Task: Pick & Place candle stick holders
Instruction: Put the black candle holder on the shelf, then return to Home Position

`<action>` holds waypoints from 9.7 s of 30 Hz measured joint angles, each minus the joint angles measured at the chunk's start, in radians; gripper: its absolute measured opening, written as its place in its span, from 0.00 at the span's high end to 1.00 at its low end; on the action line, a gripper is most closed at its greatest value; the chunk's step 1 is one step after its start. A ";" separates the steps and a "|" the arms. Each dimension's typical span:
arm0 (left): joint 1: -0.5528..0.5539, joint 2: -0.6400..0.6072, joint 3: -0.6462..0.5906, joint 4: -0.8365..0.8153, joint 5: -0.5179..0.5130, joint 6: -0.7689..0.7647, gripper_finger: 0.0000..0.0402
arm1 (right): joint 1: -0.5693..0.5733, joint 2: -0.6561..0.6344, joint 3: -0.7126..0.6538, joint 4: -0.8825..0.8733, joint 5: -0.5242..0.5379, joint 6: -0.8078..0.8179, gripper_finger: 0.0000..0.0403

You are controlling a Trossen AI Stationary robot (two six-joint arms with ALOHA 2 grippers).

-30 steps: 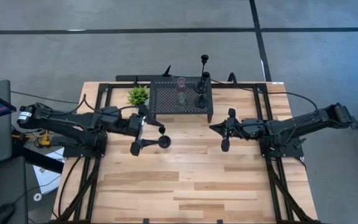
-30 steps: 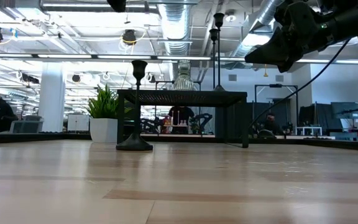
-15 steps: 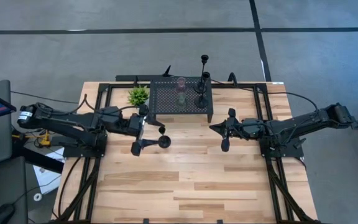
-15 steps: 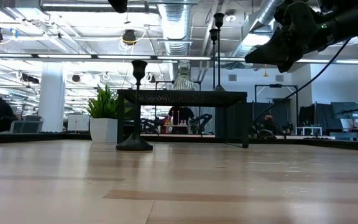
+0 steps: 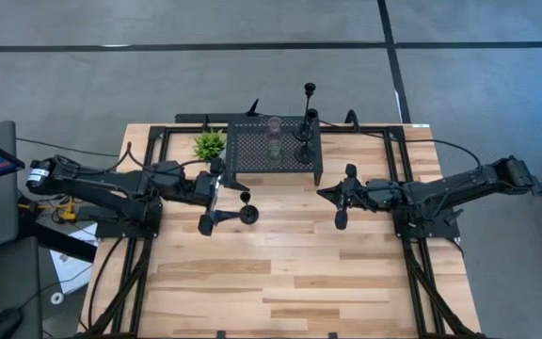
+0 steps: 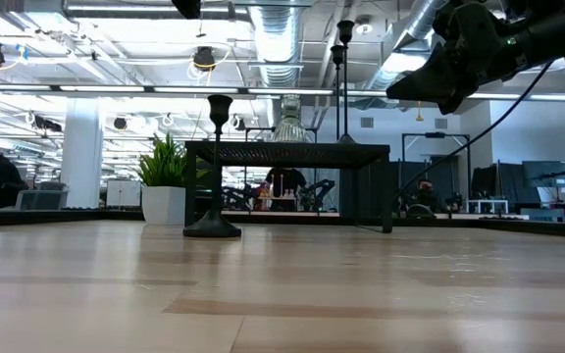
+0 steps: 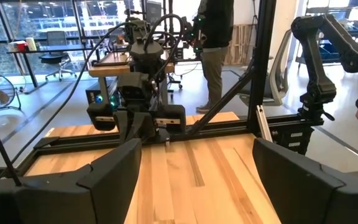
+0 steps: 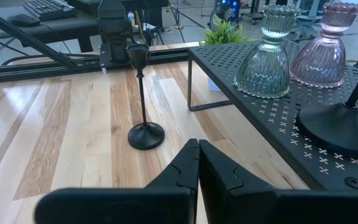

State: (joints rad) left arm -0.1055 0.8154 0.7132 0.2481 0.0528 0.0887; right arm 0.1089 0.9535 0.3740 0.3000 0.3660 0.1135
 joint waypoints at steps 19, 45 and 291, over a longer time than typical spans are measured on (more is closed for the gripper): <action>0.000 -0.016 -0.027 -0.125 0.000 -0.071 0.23 | 0.000 0.000 0.000 0.000 0.000 0.000 1.00; 0.004 0.140 -0.377 0.054 -0.282 -0.200 0.23 | 0.000 0.000 0.000 0.000 0.001 0.000 1.00; 0.117 -0.813 -0.353 -0.520 -0.023 0.085 0.99 | -0.151 -0.919 0.000 -0.491 -0.366 -0.087 1.00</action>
State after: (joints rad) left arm 0.0120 0.0029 0.3604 -0.2719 0.0303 0.1737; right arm -0.0422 0.0343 0.3740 -0.1909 -0.0002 0.0265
